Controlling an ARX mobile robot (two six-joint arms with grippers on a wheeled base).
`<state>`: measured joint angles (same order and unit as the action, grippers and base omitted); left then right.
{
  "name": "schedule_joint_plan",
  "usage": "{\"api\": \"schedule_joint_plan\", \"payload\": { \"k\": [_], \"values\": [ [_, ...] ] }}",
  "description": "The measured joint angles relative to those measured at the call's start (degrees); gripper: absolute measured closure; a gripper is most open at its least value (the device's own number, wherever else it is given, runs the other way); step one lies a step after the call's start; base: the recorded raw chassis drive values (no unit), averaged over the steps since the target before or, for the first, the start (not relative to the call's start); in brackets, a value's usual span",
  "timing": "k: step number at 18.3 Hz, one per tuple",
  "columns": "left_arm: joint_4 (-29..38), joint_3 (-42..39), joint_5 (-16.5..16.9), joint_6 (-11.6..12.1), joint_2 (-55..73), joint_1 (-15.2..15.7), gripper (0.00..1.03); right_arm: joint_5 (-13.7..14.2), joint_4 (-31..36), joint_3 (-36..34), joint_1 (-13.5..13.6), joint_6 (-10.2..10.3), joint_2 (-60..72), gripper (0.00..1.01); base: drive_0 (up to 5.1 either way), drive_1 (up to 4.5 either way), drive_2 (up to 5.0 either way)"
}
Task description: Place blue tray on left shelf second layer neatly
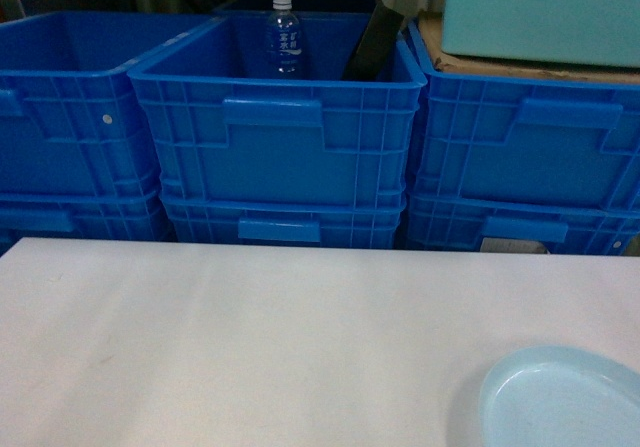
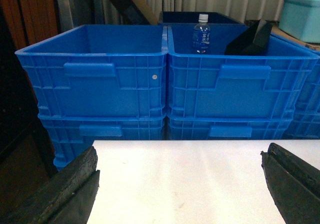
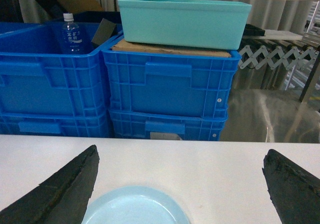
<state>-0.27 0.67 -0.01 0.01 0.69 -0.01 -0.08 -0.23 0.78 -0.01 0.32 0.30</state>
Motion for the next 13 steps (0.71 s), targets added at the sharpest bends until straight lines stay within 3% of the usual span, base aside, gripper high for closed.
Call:
{"api": "schedule_joint_plan", "payload": {
  "k": [8,10,13],
  "values": [
    [0.0,0.0,-0.02,0.0,0.0,0.0,0.05,-0.02,-0.13,0.0,0.15,0.0,0.02,0.03,0.0,0.0,0.0],
    [-0.02,0.0,0.0,0.02,0.0,0.0,0.05,1.7,1.66,0.02,4.44,-0.7,2.01,0.03,0.0,0.0,0.0],
    [0.0,0.0,-0.02,0.0,0.0,0.0,0.05,1.66,1.16,0.02,5.2,-1.31,2.36,0.03,0.0,0.0,0.0]
  ]
}}
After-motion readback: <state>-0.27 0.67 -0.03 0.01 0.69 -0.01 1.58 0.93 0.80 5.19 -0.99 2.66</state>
